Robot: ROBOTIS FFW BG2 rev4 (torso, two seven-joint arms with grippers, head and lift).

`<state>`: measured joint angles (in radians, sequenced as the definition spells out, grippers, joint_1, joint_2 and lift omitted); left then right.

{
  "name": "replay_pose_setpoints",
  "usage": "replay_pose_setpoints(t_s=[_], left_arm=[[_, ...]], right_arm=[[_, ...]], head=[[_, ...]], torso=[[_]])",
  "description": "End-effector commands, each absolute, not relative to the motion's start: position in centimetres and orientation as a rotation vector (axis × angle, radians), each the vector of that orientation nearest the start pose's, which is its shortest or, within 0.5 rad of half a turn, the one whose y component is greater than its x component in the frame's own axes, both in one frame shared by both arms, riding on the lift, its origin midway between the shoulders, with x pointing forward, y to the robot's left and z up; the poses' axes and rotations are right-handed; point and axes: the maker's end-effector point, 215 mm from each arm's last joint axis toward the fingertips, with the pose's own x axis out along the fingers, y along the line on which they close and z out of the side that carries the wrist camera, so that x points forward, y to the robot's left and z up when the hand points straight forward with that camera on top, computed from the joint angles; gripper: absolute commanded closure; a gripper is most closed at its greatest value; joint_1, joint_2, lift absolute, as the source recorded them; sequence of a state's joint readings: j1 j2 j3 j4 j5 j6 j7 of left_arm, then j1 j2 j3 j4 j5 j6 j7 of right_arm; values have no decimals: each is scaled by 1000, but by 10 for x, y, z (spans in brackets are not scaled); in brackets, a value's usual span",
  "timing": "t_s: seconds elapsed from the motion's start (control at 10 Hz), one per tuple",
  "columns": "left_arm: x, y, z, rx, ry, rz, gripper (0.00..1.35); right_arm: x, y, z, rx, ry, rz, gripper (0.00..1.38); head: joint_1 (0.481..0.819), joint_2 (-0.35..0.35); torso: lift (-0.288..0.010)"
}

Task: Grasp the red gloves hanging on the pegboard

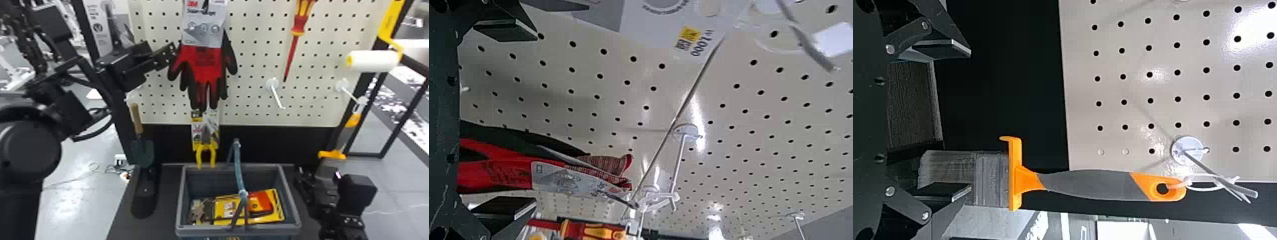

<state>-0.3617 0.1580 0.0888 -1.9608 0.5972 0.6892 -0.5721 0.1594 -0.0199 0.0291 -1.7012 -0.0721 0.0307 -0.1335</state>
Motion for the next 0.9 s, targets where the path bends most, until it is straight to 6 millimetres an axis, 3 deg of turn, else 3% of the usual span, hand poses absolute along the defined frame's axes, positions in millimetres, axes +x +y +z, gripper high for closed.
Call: replay_pose_setpoints(t_s=[0.0,0.5,0.8], left_arm=[[588,104,-54,-314,-140,-900,140],[589,73,-67,-331,-49,-1024,142],[594,65,-54,-252,-4,-1057,142]], right_arm=[[547,-244,-369,52,62,-102,323],[549,-241,-369,51,62,-97,323],[553,-238,-367,50,58,-84,323]], head=[[549,0],[549,0],[549,0]], torso=[[-100],[-100],[-100]])
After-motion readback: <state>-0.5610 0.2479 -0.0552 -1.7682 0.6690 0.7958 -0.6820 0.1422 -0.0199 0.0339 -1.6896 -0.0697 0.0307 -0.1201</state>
